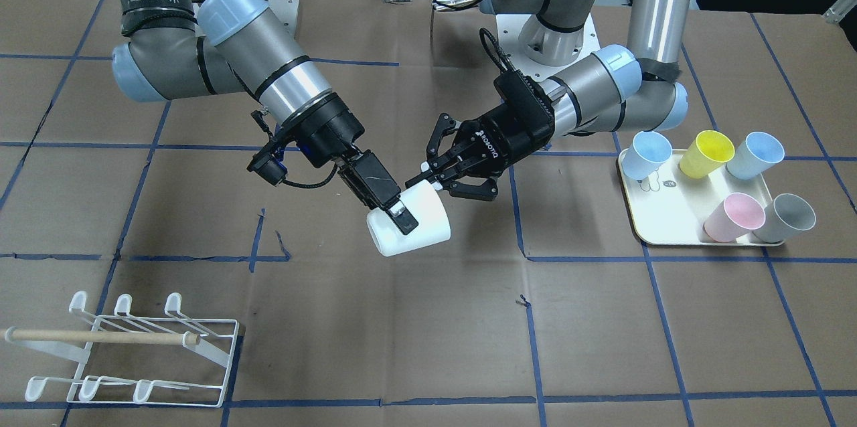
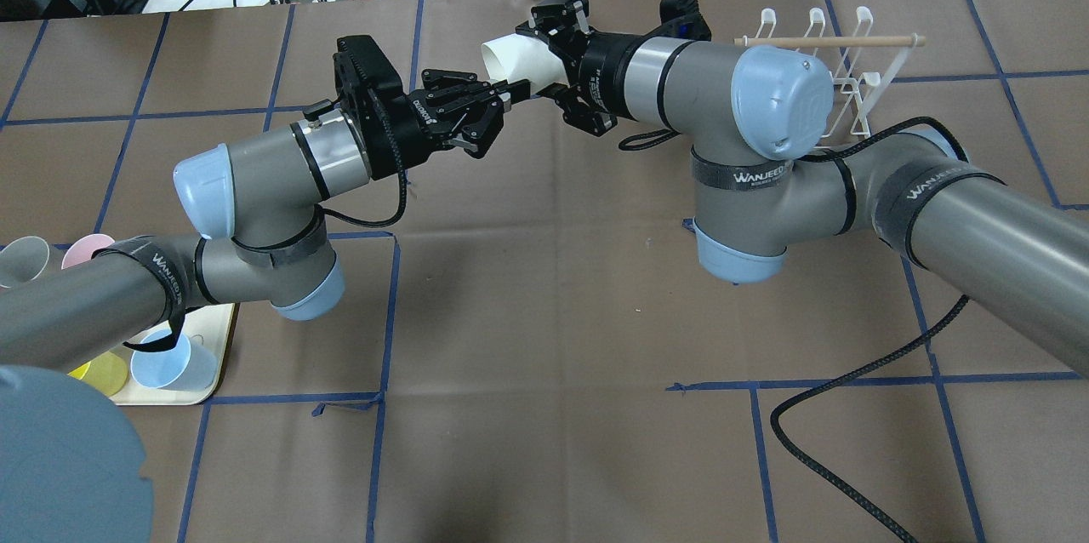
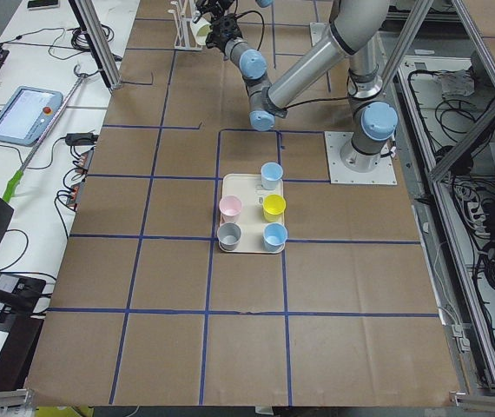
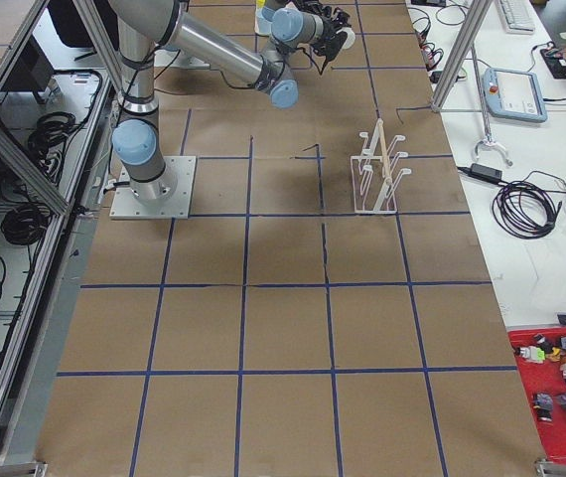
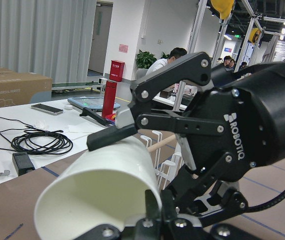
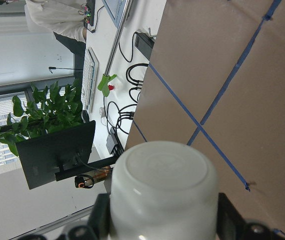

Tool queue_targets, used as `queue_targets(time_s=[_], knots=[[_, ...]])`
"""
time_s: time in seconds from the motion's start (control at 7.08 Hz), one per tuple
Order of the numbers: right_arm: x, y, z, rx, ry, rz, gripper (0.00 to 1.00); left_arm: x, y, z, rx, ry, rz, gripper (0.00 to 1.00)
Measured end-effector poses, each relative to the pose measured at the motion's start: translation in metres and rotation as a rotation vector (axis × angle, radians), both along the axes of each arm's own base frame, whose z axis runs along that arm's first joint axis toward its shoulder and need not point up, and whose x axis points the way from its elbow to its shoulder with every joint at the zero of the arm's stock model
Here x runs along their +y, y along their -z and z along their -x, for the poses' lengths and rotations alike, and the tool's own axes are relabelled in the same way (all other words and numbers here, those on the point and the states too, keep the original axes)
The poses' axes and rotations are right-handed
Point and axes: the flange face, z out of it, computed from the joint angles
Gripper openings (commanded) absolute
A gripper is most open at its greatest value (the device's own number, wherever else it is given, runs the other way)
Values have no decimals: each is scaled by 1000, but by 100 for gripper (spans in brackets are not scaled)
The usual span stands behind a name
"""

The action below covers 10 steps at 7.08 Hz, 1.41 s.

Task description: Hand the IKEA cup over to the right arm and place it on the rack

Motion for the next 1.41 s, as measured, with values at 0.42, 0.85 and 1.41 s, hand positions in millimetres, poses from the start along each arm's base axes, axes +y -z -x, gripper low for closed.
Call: queue_targets(time_s=[0.42, 0.85, 1.41], knots=[[0, -1, 0, 3, 2, 2, 46, -6, -1, -4, -19, -55, 2, 79], [0, -1, 0, 1, -2, 2, 46, -7, -1, -6, -8, -68, -13, 98], [-1, 0, 0, -2, -6, 0, 46, -12, -10, -42, 7, -117, 0, 98]])
